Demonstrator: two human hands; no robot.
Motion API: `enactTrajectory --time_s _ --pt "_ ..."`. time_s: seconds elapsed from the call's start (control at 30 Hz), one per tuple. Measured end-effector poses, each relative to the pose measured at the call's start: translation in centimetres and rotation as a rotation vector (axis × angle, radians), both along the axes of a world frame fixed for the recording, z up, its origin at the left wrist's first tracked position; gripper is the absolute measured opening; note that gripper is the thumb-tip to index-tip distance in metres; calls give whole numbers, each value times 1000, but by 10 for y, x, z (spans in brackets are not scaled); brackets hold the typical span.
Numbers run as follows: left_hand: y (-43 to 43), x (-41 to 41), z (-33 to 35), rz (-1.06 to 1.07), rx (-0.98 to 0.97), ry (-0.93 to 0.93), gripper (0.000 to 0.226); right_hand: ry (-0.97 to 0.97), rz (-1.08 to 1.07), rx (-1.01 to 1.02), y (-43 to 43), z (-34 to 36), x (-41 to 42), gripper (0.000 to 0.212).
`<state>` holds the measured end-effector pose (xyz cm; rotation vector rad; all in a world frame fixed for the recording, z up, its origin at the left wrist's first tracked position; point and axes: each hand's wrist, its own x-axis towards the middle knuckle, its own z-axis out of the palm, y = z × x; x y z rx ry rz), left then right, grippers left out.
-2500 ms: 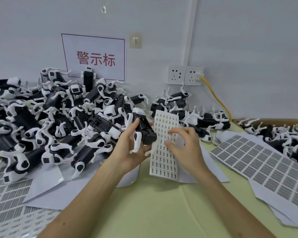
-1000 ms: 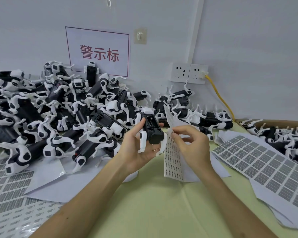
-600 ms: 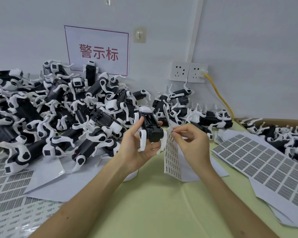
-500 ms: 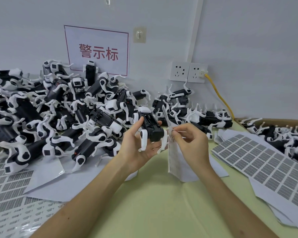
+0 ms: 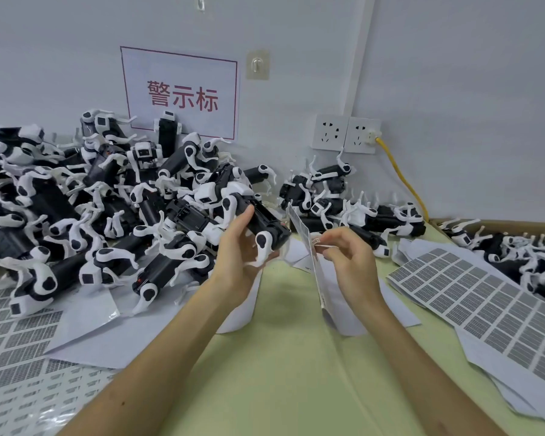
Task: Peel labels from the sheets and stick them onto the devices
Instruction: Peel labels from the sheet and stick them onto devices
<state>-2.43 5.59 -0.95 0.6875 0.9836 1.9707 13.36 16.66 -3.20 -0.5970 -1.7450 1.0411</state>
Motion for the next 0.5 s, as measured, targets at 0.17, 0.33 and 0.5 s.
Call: enactTrajectory --time_s 0.17,0.33,0.5 --pt "-9 -4 15 -45 64 172 40 -29 122 -88 -4 1 -2 23" --pt "-9 0 15 -133 17 301 43 -72 146 -38 -9 1 -2 17" --pt "-6 0 8 -178 -49 389 42 -100 115 25 -8 1 0 16"
